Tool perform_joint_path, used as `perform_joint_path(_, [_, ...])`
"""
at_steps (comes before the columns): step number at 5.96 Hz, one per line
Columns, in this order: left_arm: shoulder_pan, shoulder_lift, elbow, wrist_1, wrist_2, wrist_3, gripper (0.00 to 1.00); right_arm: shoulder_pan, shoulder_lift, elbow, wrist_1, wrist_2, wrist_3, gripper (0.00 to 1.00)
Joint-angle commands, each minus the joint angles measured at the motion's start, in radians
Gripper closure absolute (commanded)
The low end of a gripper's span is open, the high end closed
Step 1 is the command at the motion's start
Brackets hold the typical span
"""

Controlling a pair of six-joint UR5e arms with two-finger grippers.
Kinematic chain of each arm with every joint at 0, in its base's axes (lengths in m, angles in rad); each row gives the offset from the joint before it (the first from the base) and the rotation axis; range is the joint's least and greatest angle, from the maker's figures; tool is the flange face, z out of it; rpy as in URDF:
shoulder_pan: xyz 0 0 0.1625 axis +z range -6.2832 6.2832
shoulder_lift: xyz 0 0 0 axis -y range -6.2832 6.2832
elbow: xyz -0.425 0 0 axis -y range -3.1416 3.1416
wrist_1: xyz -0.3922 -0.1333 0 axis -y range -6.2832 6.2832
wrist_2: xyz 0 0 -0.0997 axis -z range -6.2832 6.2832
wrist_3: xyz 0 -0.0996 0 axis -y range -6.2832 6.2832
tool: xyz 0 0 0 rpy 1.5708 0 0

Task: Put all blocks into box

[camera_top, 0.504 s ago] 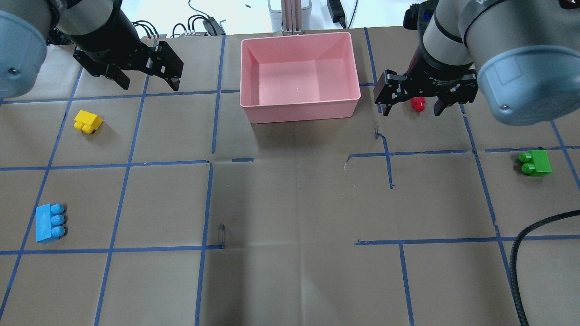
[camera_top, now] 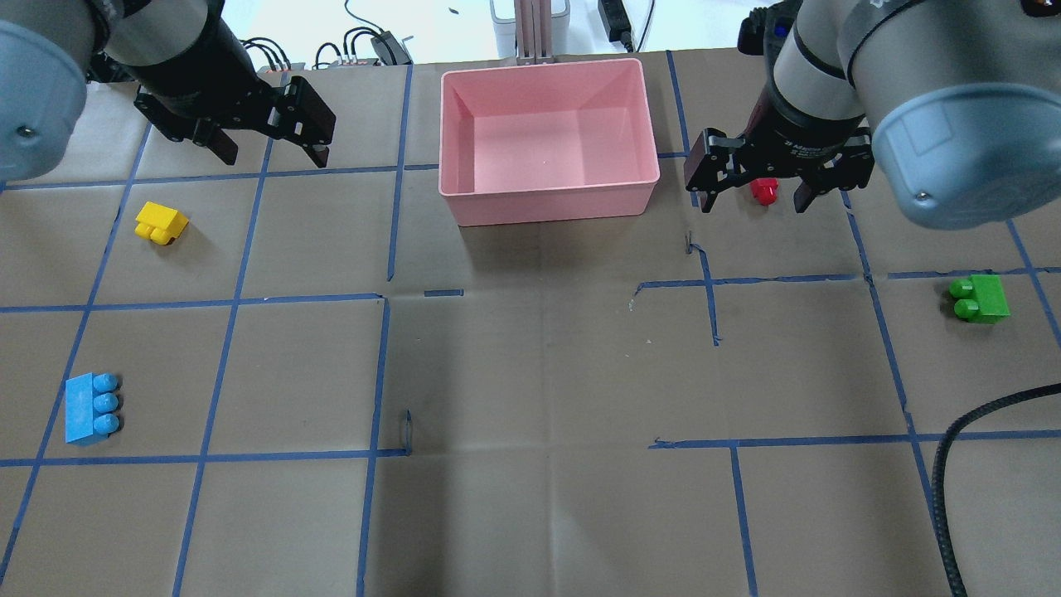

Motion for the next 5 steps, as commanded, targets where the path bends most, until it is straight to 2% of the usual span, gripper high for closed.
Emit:
perform_joint_path(1, [0.003, 0.002, -0.001, 0.0, 0.001, 0.003, 0.0, 0.0, 0.001, 0.001, -0.001, -0.002, 0.0, 0.0])
perform_joint_path(3, [0.021, 0.002, 0.011, 0.015, 0.001, 0.007, 0.0, 0.0, 0.001, 0.001, -0.002, -0.001, 0.0, 0.0])
perform_joint_path(5, [0.099, 0.03, 0.002, 0.014, 0.012, 0.007, 0.0, 0.0, 0.002, 0.001, 0.001, 0.003, -0.005, 0.0])
